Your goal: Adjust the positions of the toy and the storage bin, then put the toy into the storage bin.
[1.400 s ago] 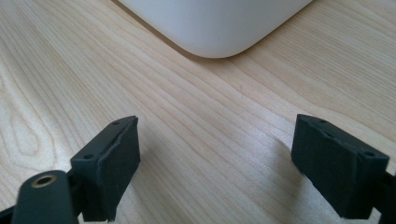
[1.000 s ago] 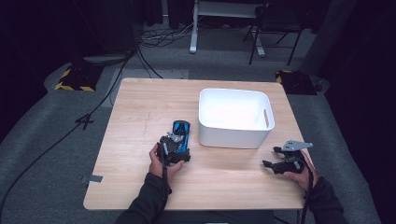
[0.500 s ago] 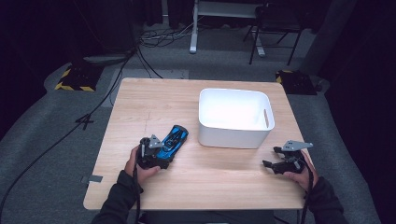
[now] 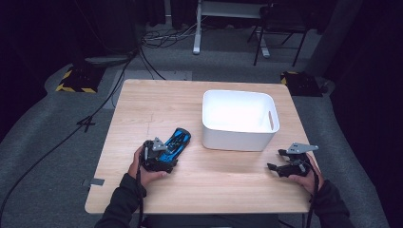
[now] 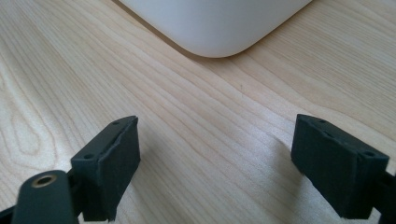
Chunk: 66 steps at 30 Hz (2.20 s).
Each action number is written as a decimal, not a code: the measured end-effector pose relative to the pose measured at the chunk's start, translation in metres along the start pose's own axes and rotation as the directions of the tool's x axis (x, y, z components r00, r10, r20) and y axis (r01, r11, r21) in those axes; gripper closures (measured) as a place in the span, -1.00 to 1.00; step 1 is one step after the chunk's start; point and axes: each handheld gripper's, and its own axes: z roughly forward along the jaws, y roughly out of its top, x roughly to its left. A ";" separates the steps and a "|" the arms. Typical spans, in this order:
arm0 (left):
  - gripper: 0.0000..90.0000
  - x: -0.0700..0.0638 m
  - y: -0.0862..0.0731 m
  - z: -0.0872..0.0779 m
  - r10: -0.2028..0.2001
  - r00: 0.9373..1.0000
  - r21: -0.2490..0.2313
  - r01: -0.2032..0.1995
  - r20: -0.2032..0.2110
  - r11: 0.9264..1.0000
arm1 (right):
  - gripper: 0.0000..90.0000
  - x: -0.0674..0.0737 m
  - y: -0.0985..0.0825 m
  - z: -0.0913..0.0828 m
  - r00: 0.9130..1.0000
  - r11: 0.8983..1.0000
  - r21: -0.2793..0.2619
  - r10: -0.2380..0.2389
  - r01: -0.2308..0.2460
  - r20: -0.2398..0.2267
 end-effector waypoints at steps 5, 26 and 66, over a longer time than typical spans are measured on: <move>-0.69 -0.002 0.002 0.002 -0.007 1.000 -0.008 0.007 -0.006 1.000 | -0.65 0.000 0.000 0.000 1.000 1.000 0.000 0.000 0.000 0.000; -0.46 0.003 -0.001 -0.007 -0.043 0.998 -0.108 0.037 -0.055 0.993 | -0.65 -0.001 0.000 0.000 1.000 1.000 0.000 -0.005 0.005 -0.007; -0.46 0.001 0.034 -0.058 -0.014 0.992 -0.252 -0.018 -0.126 0.968 | -0.65 0.000 0.000 0.000 1.000 1.000 0.001 -0.005 0.005 -0.006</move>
